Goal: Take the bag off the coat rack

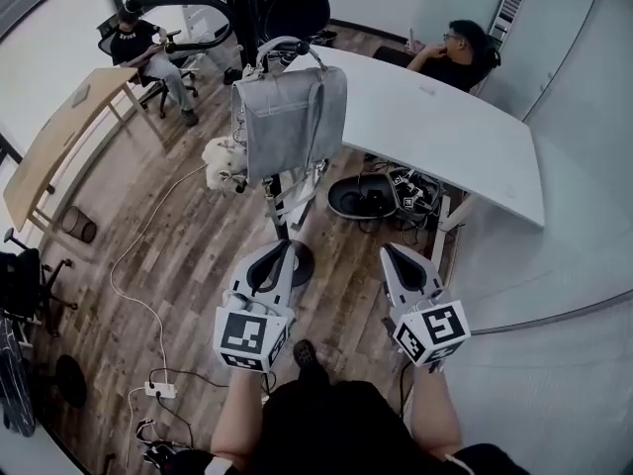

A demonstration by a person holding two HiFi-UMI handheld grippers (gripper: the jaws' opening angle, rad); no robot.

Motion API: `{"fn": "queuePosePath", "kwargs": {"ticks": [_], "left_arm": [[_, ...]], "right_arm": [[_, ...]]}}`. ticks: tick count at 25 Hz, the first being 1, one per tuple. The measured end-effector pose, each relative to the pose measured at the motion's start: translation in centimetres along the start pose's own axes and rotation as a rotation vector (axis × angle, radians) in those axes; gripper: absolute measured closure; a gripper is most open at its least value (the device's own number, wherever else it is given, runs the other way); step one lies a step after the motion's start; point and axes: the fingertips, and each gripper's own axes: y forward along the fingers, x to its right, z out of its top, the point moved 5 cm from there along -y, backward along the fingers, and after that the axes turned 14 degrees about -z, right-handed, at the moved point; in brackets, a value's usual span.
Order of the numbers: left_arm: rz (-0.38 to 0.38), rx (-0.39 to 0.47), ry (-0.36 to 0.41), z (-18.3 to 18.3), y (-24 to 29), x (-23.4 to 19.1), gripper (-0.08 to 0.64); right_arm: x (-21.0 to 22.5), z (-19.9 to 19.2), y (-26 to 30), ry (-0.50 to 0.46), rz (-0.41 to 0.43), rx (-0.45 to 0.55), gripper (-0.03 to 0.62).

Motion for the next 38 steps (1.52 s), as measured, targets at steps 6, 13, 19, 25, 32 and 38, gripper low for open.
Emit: {"fn": "queuePosePath", "kwargs": {"ticks": [6, 13, 19, 25, 32, 38], "left_arm": [[-0.012, -0.021, 0.029, 0.5, -0.1, -2.5, 0.545], [0.046, -0.026, 0.023, 1.3, -0.7, -4.8, 0.543], [0.145, 0.010, 0.035, 2.5, 0.6, -7.7, 0.543], [0.256, 0.086, 0.044, 4.6, 2.2, -10.1, 0.540], [0.358, 0.080, 0.058, 6.1, 4.5, -11.3, 0.370], [0.357, 0.058, 0.044, 6.0, 5.9, -12.2, 0.302]], "right_arm": [[-1.9, 0.0, 3.1, 0.017, 0.015, -0.021, 0.561], [-2.3, 0.8, 7.2, -0.010, 0.035, -0.017, 0.561], [-1.4, 2.2, 11.0, 0.004, 0.115, 0.012, 0.560], [1.1, 3.9, 15.6, 0.013, 0.198, 0.011, 0.480], [2.0, 5.7, 20.7, -0.007, 0.421, 0.036, 0.353], [1.2, 5.8, 23.3, -0.056, 0.621, 0.042, 0.311]]}}
